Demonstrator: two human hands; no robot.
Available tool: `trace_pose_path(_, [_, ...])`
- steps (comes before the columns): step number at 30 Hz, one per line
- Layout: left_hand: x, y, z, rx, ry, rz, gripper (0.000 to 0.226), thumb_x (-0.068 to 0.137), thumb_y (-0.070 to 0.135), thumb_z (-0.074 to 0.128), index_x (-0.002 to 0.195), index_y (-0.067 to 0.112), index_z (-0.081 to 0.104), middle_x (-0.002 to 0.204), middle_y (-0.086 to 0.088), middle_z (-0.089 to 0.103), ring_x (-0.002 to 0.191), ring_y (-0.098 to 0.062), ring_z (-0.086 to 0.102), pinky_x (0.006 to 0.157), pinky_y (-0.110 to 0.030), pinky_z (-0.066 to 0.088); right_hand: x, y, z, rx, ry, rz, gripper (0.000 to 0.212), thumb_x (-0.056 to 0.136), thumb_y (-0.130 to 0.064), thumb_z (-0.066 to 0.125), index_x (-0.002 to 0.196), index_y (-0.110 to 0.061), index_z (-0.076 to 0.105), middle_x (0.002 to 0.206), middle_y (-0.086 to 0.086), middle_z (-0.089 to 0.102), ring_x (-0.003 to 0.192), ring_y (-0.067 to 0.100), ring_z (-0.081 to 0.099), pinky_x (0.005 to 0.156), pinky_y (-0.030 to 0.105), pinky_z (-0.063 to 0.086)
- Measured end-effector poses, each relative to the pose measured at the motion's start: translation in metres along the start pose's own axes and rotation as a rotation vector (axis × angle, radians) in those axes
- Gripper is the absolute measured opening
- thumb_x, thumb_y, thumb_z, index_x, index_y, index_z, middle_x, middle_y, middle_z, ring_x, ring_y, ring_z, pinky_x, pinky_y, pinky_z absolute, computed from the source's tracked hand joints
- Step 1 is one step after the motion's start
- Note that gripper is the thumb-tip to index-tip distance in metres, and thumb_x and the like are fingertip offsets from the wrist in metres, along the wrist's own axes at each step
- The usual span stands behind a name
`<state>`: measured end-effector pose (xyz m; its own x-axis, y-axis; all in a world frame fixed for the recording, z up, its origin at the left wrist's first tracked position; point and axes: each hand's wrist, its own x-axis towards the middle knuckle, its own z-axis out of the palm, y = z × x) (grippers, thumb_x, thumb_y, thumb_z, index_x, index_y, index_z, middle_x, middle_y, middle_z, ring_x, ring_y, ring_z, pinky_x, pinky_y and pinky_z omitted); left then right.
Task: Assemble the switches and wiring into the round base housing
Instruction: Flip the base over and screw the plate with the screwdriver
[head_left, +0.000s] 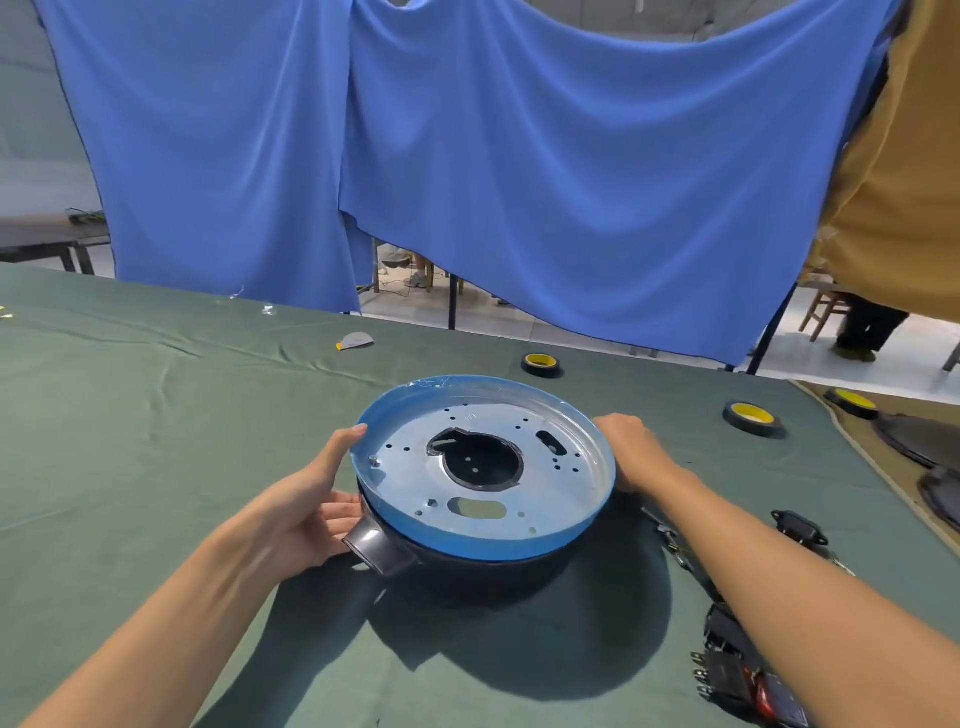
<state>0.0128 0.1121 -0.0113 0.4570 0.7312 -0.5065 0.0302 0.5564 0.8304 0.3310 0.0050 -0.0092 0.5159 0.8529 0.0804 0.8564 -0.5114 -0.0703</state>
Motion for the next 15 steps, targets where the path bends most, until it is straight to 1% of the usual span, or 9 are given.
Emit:
trace_pose_path(2, [0.000,0.000,0.000,-0.008,0.004,0.015,0.083,0.056,0.055,0.082,0.105,-0.007,0.057,0.074,-0.019,0.069,0.055,-0.030,0.068,0.046,-0.034,0.056,-0.001,0.003,-0.004,0.028,-0.007,0.019,0.017,0.092,-0.011,0.050,0.076,-0.008,0.046,0.103,0.016,0.059,0.078,0.028,0.050,0.065,0.033,0.040])
trace_pose_path(4, [-0.002,-0.001,0.001,-0.016,0.010,0.024,0.083,0.054,0.055,0.082,0.104,-0.007,0.057,0.072,-0.019,0.068,0.053,-0.029,0.068,0.045,-0.033,0.055,-0.007,0.006,-0.011,0.204,0.047,0.130,0.006,0.095,-0.008,0.044,0.091,-0.005,0.043,0.109,0.018,0.049,0.078,0.029,0.046,0.064,0.032,0.037])
trace_pose_path(5, [-0.004,-0.002,0.002,-0.019,0.007,0.026,0.084,0.052,0.055,0.082,0.103,-0.007,0.057,0.071,-0.019,0.069,0.053,-0.028,0.068,0.044,-0.033,0.055,-0.010,0.008,-0.016,0.324,0.083,0.198,0.007,0.095,-0.006,0.041,0.102,-0.004,0.041,0.108,0.018,0.046,0.075,0.027,0.046,0.060,0.031,0.035])
trace_pose_path(7, [-0.009,-0.005,0.006,-0.015,0.002,0.034,0.085,0.053,0.055,0.082,0.104,-0.008,0.058,0.078,-0.020,0.069,0.055,-0.028,0.069,0.045,-0.033,0.055,-0.017,0.009,-0.026,0.612,0.138,0.333,0.011,0.096,-0.007,0.040,0.106,-0.007,0.037,0.096,0.013,0.044,0.064,0.019,0.042,0.052,0.030,0.031])
trace_pose_path(9, [-0.013,-0.010,0.011,-0.021,0.014,0.050,0.080,0.063,0.056,0.081,0.103,-0.009,0.058,0.081,-0.020,0.068,0.055,-0.028,0.068,0.045,-0.032,0.055,-0.029,0.002,-0.036,0.967,0.131,0.419,0.014,0.094,-0.017,0.052,0.097,-0.008,0.042,0.078,0.007,0.042,0.059,0.017,0.036,0.054,0.030,0.031])
trace_pose_path(11, [-0.017,-0.015,0.018,-0.036,0.047,0.078,0.076,0.067,0.057,0.079,0.100,-0.009,0.059,0.081,-0.020,0.068,0.057,-0.028,0.069,0.046,-0.032,0.056,-0.046,-0.009,-0.040,1.197,0.088,0.446,0.025,0.088,-0.029,0.064,0.091,-0.010,0.050,0.065,0.003,0.049,0.057,0.017,0.044,0.054,0.032,0.038])
trace_pose_path(12, [-0.019,-0.018,0.020,-0.035,0.071,0.097,0.075,0.068,0.058,0.078,0.098,-0.008,0.060,0.081,-0.020,0.069,0.060,-0.029,0.069,0.049,-0.032,0.057,-0.054,-0.015,-0.039,1.223,0.066,0.447,0.029,0.084,-0.031,0.068,0.094,-0.008,0.054,0.066,0.003,0.058,0.059,0.018,0.054,0.057,0.033,0.045])
trace_pose_path(13, [-0.022,-0.020,0.023,-0.031,0.094,0.116,0.075,0.068,0.059,0.078,0.098,-0.007,0.061,0.081,-0.020,0.069,0.063,-0.029,0.069,0.053,-0.033,0.058,-0.061,-0.019,-0.037,1.229,0.047,0.452,0.034,0.082,-0.030,0.071,0.100,-0.006,0.056,0.076,0.005,0.066,0.068,0.021,0.062,0.063,0.036,0.050])
trace_pose_path(15, [-0.029,-0.026,0.026,-0.038,0.123,0.142,0.076,0.066,0.061,0.078,0.099,-0.006,0.061,0.085,-0.020,0.070,0.069,-0.030,0.068,0.063,-0.036,0.059,-0.074,-0.025,-0.033,1.242,0.038,0.489,0.039,0.083,-0.022,0.071,0.110,-0.004,0.050,0.097,0.013,0.065,0.083,0.026,0.066,0.064,0.037,0.055])
